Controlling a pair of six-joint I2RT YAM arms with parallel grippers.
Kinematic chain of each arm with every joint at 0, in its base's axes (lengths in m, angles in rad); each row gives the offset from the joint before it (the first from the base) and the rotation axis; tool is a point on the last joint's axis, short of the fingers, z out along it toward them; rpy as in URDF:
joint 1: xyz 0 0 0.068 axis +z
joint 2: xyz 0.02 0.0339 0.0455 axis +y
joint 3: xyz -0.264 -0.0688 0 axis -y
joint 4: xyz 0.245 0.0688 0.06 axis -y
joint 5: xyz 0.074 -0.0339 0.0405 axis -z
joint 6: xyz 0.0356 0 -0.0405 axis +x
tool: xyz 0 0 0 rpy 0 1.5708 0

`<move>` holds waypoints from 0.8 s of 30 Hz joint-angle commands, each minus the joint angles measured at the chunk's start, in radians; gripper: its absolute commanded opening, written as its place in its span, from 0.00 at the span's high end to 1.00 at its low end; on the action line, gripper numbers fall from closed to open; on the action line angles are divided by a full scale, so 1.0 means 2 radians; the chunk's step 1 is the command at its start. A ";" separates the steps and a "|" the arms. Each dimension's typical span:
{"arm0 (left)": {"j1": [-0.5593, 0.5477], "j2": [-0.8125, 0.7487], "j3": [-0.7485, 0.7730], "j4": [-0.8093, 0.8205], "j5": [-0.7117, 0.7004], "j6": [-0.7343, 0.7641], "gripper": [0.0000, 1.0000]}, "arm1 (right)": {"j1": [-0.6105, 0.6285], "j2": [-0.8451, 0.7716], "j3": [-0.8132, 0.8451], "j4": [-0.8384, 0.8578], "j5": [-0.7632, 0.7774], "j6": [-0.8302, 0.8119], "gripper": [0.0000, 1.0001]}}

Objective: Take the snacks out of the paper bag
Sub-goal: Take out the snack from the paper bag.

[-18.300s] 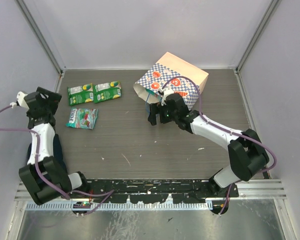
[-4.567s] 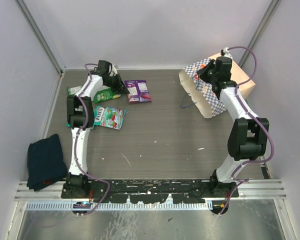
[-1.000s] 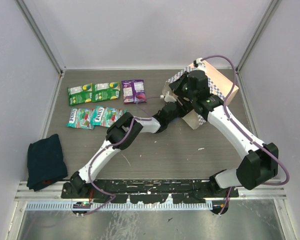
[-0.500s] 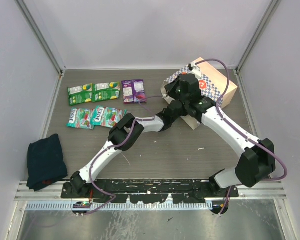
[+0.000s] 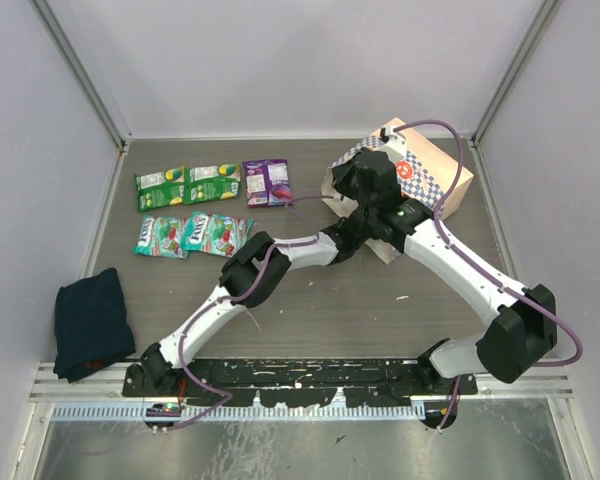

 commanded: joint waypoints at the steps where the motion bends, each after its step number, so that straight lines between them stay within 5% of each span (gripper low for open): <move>1: -0.008 0.023 0.046 -0.053 -0.012 -0.005 0.48 | 0.010 -0.023 0.014 0.044 0.019 0.018 1.00; 6: -0.004 0.035 0.059 -0.044 -0.007 0.001 0.52 | 0.017 -0.025 0.014 0.052 0.011 0.021 0.99; 9: 0.002 0.021 0.029 -0.009 0.000 0.016 0.71 | 0.017 -0.034 0.008 0.053 0.026 0.015 0.99; 11: 0.008 0.008 0.007 0.012 0.000 0.030 0.97 | 0.017 -0.041 0.003 0.060 0.033 0.011 0.99; 12: 0.010 0.001 -0.004 0.017 -0.005 0.037 1.00 | 0.017 -0.044 0.000 0.062 0.034 0.010 0.99; 24: 0.023 -0.118 -0.168 0.125 -0.019 0.127 1.00 | 0.004 -0.031 0.000 0.071 0.061 -0.030 1.00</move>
